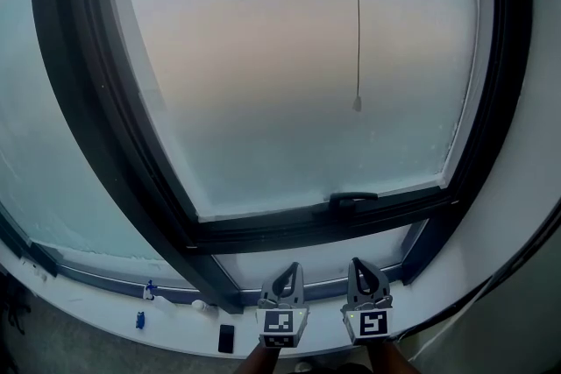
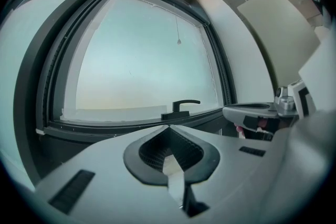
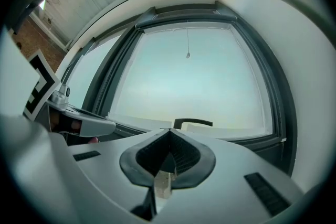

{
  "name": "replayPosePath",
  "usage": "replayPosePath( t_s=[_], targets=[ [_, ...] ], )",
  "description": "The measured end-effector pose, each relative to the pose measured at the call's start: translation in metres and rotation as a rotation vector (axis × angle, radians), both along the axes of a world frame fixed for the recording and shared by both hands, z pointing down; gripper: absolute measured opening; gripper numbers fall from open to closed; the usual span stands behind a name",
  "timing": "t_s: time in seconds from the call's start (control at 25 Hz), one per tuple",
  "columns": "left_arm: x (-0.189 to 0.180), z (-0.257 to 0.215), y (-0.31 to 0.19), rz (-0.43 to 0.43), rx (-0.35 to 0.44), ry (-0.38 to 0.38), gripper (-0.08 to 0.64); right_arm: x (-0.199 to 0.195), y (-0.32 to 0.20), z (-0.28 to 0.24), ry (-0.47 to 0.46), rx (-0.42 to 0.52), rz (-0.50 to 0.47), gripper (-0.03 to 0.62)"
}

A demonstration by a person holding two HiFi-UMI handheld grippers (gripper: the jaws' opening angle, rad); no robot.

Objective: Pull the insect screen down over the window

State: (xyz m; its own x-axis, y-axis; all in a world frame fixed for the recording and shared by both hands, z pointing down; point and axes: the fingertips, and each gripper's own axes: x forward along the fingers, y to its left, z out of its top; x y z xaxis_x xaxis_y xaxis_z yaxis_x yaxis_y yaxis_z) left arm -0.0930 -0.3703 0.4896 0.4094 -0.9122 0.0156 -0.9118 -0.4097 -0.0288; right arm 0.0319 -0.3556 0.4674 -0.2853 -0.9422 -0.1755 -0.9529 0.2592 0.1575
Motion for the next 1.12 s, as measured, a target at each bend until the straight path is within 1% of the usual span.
replayPosePath(
  t_s=[0.24, 0.44, 0.6, 0.68, 0.84, 1.0, 1.12],
  targets=[
    [-0.003, -0.009, -0.018, -0.020, 0.018, -0.011, 0.002, 0.001, -0.016, -0.010, 0.006, 0.015, 0.004, 0.002],
    [-0.002, -0.022, -0.031, -0.038, 0.040, -0.005, 0.002, -0.001, -0.028, -0.022, 0.015, 0.030, -0.022, 0.002],
    [0.006, -0.030, -0.035, -0.047, 0.051, 0.023, 0.002, 0.006, -0.031, -0.032, 0.019, 0.045, -0.032, 0.002],
    [0.007, -0.034, -0.038, -0.051, 0.057, 0.024, 0.002, 0.007, -0.037, -0.034, 0.023, 0.050, -0.041, 0.002],
    [0.012, -0.053, -0.038, -0.070, 0.116, 0.031, 0.002, 0.005, -0.047, -0.042, 0.075, 0.076, -0.067, 0.002],
    [0.013, -0.065, -0.043, -0.084, 0.153, 0.006, 0.002, 0.005, -0.054, -0.059, 0.093, 0.118, -0.080, 0.002],
    [0.011, -0.081, -0.044, -0.098, 0.189, 0.004, 0.002, 0.003, -0.059, -0.075, 0.130, 0.145, -0.094, 0.002]
  ],
)
